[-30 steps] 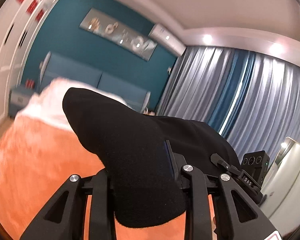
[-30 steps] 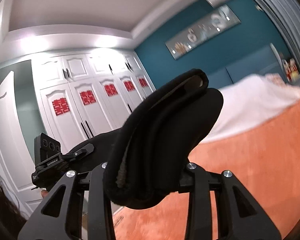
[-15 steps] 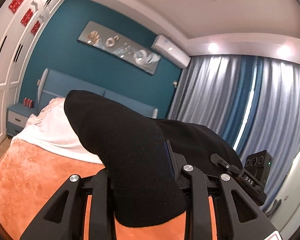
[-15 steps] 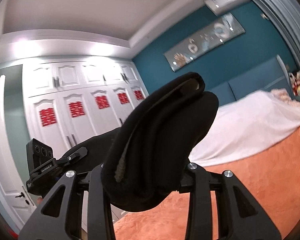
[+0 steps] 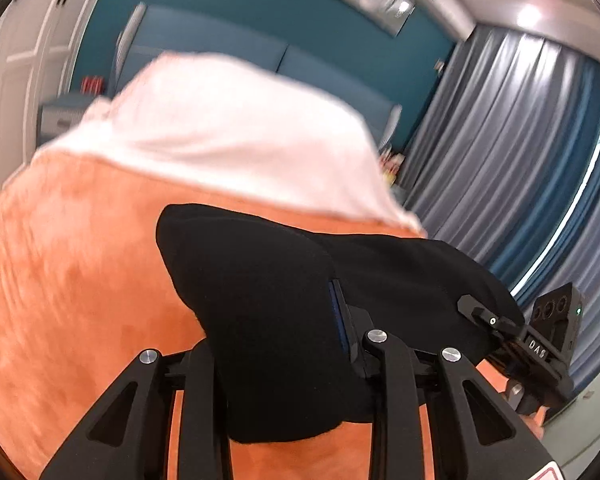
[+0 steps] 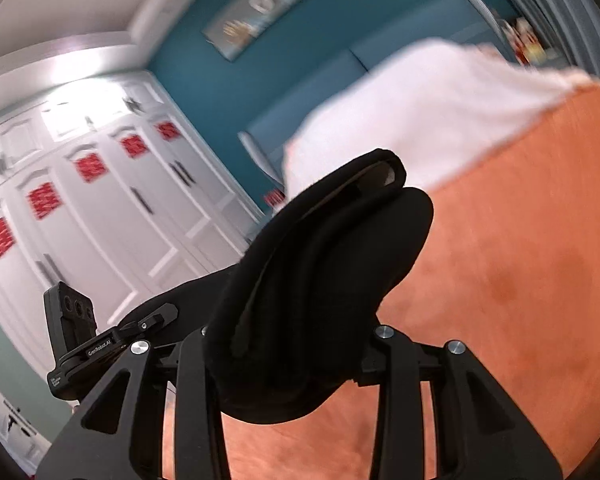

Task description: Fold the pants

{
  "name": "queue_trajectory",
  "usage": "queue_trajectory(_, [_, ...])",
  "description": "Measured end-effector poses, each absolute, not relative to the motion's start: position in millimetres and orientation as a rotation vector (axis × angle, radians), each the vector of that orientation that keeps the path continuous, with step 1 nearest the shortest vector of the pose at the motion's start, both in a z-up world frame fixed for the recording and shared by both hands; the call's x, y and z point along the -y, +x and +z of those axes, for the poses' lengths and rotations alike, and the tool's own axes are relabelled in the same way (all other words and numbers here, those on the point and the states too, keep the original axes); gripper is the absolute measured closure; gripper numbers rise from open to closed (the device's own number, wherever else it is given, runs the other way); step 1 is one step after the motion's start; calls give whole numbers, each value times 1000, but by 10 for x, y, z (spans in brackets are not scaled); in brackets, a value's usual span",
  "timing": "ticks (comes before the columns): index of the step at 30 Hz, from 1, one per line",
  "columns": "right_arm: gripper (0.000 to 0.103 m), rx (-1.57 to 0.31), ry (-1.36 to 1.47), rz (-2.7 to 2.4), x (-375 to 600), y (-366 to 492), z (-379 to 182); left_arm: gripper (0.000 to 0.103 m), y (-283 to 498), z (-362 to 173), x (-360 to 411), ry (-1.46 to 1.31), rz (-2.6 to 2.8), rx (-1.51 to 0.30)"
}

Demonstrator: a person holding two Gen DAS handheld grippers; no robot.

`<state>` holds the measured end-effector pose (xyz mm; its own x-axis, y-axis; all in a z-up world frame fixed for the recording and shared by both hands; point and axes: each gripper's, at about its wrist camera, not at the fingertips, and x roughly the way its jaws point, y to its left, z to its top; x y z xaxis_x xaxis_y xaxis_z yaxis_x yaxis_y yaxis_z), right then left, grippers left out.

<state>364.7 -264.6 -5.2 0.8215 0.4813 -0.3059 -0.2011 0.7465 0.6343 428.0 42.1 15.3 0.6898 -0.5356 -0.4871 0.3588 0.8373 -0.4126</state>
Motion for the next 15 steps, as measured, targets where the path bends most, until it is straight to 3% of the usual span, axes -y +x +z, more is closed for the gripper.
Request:
queue_trajectory(7, [69,-706,710,302,2634,3801,-1481,76,4453,-1250,-444,-284,-455,-844])
queue_trajectory(8, [69,-734,715,294,2626,3800,-1631,73,4434,-1472,-475,-284,-449,-865])
queue_trajectory(10, [58,-799,726,246,2637,3738,-2018,65,4356,-1702,-521,-278,-442,-880])
queue_trajectory(11, [44,-820,732,232,2661,3709,-2131,55,4308,-1843,-569,-282,-421,-915])
queue_trajectory(13, [45,-791,771,274,2736,3586,-2137,42,4190,-2007,-737,-307,-366,-950])
queue_trajectory(15, [42,-848,777,233,2806,3488,-2010,42,3991,-1929,-903,-323,-344,-937])
